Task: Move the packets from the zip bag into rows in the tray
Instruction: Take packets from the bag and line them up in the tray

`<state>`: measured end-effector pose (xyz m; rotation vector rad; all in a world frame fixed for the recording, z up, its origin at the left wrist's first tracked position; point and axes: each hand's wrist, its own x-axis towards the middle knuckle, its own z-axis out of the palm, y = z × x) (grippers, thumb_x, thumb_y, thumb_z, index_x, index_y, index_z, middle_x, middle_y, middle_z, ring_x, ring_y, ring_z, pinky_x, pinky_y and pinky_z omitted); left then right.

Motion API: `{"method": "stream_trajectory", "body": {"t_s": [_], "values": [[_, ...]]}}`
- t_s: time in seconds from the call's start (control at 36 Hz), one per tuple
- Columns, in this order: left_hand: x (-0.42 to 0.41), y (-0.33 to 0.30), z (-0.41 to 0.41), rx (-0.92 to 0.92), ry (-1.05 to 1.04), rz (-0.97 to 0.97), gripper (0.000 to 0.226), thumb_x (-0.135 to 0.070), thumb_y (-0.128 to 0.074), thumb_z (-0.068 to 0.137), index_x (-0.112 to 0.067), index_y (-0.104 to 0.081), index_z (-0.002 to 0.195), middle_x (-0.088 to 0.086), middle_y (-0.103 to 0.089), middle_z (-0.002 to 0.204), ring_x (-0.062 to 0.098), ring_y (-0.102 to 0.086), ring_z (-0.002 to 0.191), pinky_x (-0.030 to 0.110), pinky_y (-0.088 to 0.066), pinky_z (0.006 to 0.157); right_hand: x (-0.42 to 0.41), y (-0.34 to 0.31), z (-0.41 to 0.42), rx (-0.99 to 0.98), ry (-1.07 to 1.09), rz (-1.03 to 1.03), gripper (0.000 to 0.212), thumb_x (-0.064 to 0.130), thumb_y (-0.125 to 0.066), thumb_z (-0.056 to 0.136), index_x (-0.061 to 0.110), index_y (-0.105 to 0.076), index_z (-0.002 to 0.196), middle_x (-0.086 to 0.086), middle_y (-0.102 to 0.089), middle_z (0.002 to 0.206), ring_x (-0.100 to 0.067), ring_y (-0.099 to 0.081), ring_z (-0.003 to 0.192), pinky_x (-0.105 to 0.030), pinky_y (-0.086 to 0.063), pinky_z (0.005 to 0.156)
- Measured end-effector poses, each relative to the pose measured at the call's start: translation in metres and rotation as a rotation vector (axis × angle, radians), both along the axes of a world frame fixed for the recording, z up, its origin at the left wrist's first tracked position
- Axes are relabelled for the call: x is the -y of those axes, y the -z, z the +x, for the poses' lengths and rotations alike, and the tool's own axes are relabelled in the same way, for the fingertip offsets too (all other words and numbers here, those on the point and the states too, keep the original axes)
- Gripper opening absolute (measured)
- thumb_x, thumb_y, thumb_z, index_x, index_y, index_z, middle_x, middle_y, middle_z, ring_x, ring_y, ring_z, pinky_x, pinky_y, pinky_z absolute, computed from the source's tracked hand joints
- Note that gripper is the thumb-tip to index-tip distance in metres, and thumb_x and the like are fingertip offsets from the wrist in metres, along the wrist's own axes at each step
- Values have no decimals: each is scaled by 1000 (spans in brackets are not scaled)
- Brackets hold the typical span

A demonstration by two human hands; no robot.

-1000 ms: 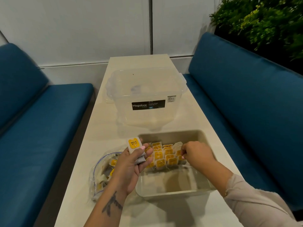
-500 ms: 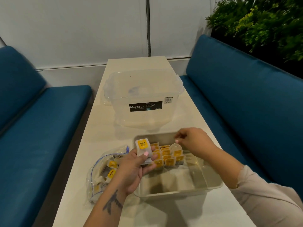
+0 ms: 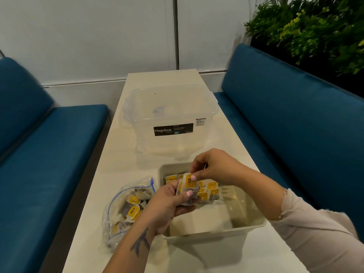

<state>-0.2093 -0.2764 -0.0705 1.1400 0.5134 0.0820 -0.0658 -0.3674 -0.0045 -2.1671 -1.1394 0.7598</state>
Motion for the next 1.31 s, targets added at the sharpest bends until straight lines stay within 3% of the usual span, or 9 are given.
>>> {"method": "stream_trajectory", "body": {"t_s": [0.17, 0.33, 0.5, 0.69, 0.86, 1.03, 1.11, 1.22, 1.31], "values": [[-3, 1, 2, 23, -43, -12, 41, -21, -65, 75, -9, -59, 114, 8, -70, 106, 23, -67, 101, 33, -57, 82, 1, -5, 2, 34, -19, 4, 12, 19, -75, 80, 27, -67, 75, 13, -63, 71, 0, -56, 65, -18, -48, 65], [-12, 2, 4, -1, -273, -97, 19, -9, -39, 99, -2, -55, 107, 13, -68, 108, 22, -68, 92, 28, -58, 68, 8, -14, 16, 165, 53, 28, 8, 21, -72, 83, 27, -68, 81, 15, -61, 75, 1, -53, 69, -13, -36, 59], [-12, 2, 3, 17, -399, -77, 19, -12, -42, 99, 0, -52, 108, 14, -67, 109, 25, -65, 102, 26, -57, 69, 20, -14, 32, 349, 139, -72, 4, 24, -70, 84, 26, -67, 85, 6, -69, 90, -12, -60, 86, -22, -41, 64], [-13, 9, 1, 5, -424, -25, 13, -14, -46, 96, -5, -55, 99, 12, -69, 99, 22, -65, 100, 35, -49, 85, 27, 7, 46, 508, 190, -210, 6, 26, -66, 86, 30, -63, 83, 7, -68, 89, -15, -59, 83, -25, -40, 67], [-9, 17, 0, 4, -429, 99, 17, -18, -49, 95, -3, -57, 100, 12, -70, 101, 20, -67, 98, 24, -54, 70, 28, 35, 60, 726, 182, -333, 11, 25, -59, 91, 33, -60, 82, 8, -67, 88, -15, -50, 77, -29, -36, 83], [-7, 20, -1, 20, -419, 94, 18, -16, -49, 96, -3, -59, 102, 12, -71, 100, 20, -68, 99, 23, -56, 67, 23, 59, 60, 841, 101, -460, 24, 13, -49, 92, 30, -67, 94, 5, -53, 79, -16, -40, 76, -27, -30, 77], [-8, 20, -1, 14, -416, 98, 17, -16, -48, 96, -4, -59, 101, 12, -71, 101, 20, -68, 99, 27, -56, 72, 19, 70, 59, 867, 79, -482, 26, 11, -49, 90, 30, -67, 94, 7, -42, 68, -16, -38, 75, -27, -28, 77], [-9, 19, -1, 7, -409, 107, 15, -16, -49, 95, -6, -60, 99, 12, -71, 101, 19, -68, 98, 24, -56, 69, 15, 80, 59, 892, 61, -492, 22, 12, -51, 89, 28, -66, 92, 5, -51, 73, -17, -37, 75, -28, -23, 74], [-9, 19, 0, -1, -396, 114, 14, -16, -48, 96, -7, -59, 98, 13, -70, 102, 18, -68, 98, 21, -55, 65, 13, 84, 59, 917, 64, -504, 19, 14, -48, 89, 26, -63, 85, 6, -35, 62, -19, -37, 75, -28, -22, 73]]}}
